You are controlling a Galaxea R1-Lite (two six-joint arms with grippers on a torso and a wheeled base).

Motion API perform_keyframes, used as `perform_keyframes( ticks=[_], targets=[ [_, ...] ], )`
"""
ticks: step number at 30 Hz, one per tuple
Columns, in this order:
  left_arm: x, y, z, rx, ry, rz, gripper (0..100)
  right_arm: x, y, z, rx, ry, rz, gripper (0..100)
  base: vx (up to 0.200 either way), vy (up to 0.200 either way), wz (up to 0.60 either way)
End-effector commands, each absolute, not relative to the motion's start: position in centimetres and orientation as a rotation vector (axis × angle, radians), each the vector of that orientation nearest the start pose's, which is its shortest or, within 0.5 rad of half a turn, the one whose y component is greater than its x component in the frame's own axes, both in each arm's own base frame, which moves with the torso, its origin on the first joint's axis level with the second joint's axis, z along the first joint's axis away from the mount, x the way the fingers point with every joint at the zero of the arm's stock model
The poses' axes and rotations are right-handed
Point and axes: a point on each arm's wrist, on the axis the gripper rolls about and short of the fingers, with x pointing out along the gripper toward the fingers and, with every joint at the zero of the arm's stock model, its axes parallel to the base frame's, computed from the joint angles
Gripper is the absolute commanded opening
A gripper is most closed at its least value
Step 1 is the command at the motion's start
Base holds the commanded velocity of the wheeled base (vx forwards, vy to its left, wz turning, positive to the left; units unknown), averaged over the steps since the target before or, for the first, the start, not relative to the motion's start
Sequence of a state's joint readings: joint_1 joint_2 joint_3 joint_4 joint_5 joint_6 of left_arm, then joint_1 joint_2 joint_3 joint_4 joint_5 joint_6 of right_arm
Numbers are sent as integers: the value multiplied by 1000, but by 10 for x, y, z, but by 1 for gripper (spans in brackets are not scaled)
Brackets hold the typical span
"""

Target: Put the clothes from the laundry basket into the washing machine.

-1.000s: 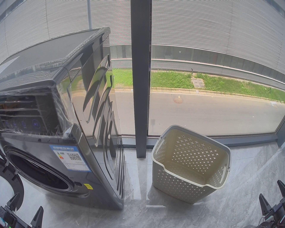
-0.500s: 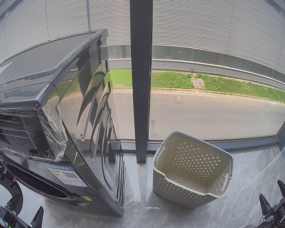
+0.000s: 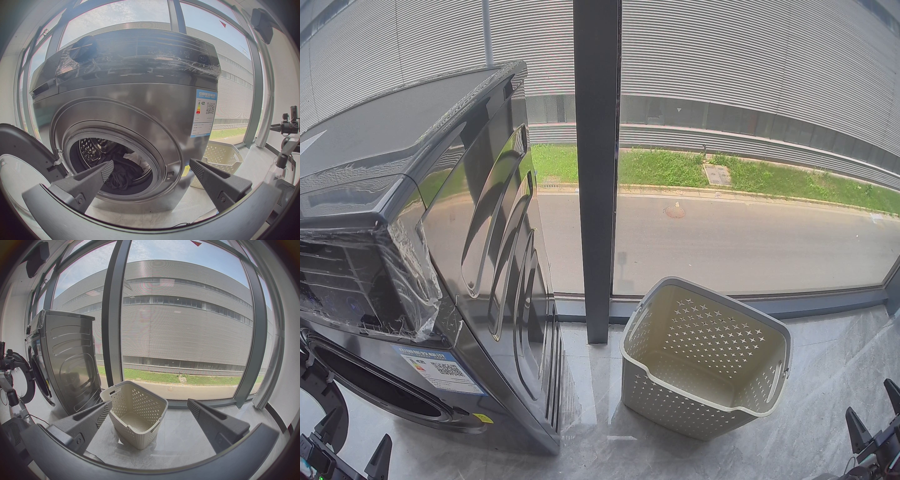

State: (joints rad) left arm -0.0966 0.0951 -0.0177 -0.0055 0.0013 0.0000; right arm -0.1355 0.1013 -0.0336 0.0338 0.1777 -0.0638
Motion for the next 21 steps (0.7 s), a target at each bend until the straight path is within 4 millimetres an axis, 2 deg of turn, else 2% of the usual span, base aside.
perform_keyframes(
  ticks=[1,21],
  targets=[
    [-15,2,78,4,90,-95,100,-17,6,84,-48,100,46,100,-200,0,0],
    [-15,2,78,4,90,-95,100,-17,6,84,-47,100,48,100,-200,0,0]
  ],
)
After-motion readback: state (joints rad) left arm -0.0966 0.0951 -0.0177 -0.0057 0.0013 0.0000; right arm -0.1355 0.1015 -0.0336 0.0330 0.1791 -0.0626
